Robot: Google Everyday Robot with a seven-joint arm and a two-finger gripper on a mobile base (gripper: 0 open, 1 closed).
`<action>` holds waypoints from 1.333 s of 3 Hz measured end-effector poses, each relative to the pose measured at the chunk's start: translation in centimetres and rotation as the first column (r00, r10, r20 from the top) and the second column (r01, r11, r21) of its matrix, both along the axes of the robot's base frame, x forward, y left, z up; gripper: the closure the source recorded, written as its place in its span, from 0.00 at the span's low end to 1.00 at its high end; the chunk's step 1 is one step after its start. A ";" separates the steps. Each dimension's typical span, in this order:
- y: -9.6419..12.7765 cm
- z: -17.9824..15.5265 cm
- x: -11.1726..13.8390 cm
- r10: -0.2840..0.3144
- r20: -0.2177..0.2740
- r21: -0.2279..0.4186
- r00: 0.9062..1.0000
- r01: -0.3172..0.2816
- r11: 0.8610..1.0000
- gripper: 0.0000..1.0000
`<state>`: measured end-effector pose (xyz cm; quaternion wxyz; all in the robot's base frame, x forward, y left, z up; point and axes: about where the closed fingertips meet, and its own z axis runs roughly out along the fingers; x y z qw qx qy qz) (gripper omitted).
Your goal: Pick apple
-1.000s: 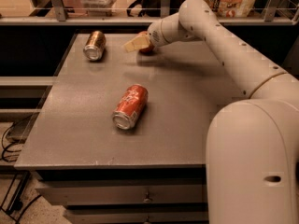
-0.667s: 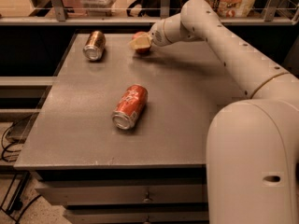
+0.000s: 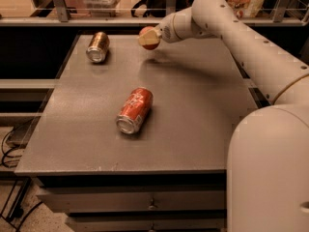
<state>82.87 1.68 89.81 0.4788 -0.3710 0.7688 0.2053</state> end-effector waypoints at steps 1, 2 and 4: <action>-1.3 5.0 -1.7 0.024 0.073 0.006 0.997 -0.025 1.000 1.00; -3.3 11.3 -3.7 0.048 0.173 -0.005 0.984 -0.048 0.999 1.00; -5.1 18.2 -5.4 0.065 0.315 -0.025 0.947 -0.060 0.998 1.00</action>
Offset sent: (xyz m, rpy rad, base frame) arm -0.0606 -0.0643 0.1945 -0.0126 -0.3034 0.0700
